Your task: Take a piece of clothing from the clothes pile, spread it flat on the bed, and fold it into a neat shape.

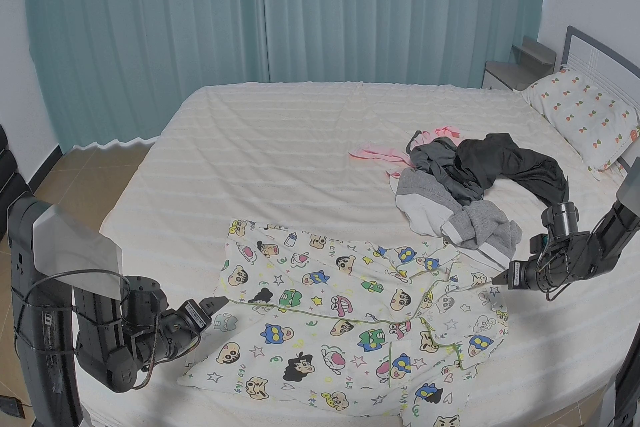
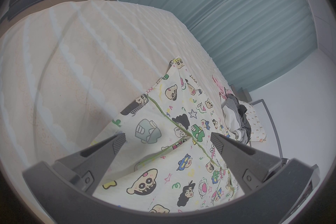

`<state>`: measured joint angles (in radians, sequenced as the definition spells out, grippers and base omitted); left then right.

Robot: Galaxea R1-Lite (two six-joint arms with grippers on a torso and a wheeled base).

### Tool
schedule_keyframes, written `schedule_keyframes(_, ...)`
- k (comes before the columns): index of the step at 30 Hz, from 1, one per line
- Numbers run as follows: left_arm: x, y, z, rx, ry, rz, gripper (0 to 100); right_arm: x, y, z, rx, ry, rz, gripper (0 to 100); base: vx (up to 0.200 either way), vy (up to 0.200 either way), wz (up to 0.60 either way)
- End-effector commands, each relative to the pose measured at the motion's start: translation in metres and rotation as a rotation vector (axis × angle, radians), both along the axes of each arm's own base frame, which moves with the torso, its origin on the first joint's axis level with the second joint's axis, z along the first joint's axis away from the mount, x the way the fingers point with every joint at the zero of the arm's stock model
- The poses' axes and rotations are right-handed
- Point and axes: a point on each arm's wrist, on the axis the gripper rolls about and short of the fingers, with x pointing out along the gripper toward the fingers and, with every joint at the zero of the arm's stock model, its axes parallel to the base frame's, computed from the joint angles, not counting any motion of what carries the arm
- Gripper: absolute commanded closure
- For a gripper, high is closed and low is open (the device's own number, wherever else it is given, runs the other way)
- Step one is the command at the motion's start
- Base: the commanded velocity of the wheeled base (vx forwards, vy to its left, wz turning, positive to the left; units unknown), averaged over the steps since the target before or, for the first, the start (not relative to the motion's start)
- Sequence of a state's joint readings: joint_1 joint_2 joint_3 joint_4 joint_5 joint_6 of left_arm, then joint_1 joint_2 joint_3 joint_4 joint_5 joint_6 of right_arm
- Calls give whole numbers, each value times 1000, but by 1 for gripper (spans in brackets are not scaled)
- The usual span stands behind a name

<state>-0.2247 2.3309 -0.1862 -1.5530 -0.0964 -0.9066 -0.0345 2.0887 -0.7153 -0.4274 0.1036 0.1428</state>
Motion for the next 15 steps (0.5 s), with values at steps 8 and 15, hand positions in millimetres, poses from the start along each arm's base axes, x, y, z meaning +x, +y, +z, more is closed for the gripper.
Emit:
schedule_keyframes(8,-12,1,16,-12,-26,-2,0,-66,38,7,59,75,162,0,-25,0,0)
schedule_keyframes(15,-13,1,18,-29,-25,9,0,-88,65,-12,107,101,196,0,-200,0,0)
